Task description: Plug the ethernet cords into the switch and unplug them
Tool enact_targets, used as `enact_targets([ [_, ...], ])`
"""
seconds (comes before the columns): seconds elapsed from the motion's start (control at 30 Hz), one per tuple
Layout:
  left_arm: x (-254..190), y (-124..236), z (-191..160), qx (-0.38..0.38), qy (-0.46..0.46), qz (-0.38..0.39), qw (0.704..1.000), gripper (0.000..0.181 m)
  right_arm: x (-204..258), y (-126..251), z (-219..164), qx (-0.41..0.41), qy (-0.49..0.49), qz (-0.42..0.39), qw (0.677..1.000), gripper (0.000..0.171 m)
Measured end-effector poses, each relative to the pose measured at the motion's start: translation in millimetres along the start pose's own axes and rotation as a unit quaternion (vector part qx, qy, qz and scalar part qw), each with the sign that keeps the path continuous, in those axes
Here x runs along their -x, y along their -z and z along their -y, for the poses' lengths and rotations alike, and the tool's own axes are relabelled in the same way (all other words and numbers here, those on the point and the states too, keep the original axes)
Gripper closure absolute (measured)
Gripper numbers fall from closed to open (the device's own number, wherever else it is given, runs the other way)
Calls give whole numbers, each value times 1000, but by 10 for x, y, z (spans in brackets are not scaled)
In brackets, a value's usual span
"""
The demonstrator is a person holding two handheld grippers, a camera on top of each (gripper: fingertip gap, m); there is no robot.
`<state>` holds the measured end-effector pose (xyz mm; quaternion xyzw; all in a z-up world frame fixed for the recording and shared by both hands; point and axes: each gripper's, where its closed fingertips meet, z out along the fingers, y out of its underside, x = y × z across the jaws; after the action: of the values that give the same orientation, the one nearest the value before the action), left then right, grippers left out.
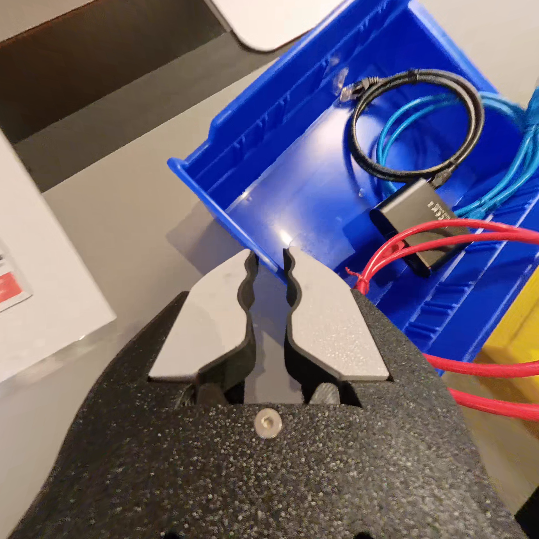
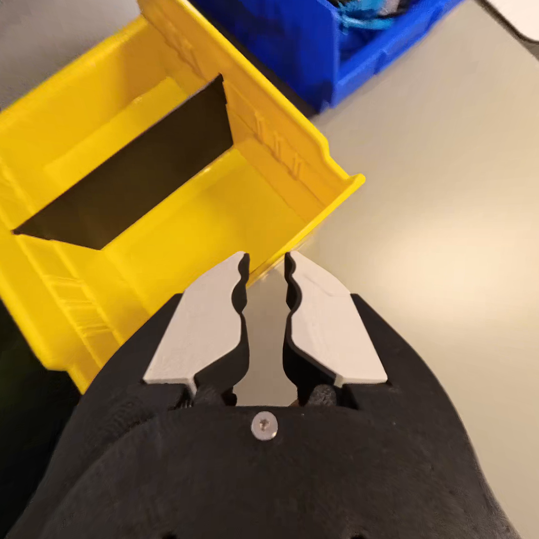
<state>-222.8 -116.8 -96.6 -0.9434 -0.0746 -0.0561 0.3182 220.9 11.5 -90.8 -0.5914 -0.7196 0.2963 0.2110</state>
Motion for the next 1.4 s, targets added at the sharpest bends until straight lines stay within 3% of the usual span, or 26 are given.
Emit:
enact_targets([
  [0.23,565,554,-591,30,-54,36,997,161,-1002,245,-156,91,105,-92,986,155],
  [0.3,768,733,-693,25,-72,81,994,155,-1267,321,-185,111,115,-127,979,157],
  [0.37,850,1023,-609,-27,-95,145,985,149,-1385,427,-142,95,94,-149,980,159],
  [0.43,667,1353,-450,-97,-94,167,977,145,-1284,568,-11,40,60,-146,987,155],
  [0.53,17,1661,-328,-151,-110,157,970,139,-996,785,29,-6,17,-163,986,143],
  [0.67,-1176,1434,-372,-163,-185,78,966,132,-259,840,25,-91,-20,-139,986,136],
  [0.83,-1836,690,-553,-121,-305,48,943,140,482,648,-159,-117,-32,-153,981,128],
  [1.0,-1849,352,-468,-115,-350,87,926,135,857,553,-315,-138,-75,-193,969,111],
  [1.1,-1718,175,-536,-81,-351,112,926,142,1077,340,-291,-173,-132,-207,954,77],
  [1.2,-1679,168,-547,-96,-365,147,914,154,1124,126,-201,-191,-164,-255,933,48],
  [1.3,-1688,226,-625,-107,-363,154,913,159,1038,9,-119,-188,-166,-308,918,45],
  [1.4,-1692,352,-774,-122,-352,138,918,164,832,54,-230,-167,-161,-361,903,55],
])
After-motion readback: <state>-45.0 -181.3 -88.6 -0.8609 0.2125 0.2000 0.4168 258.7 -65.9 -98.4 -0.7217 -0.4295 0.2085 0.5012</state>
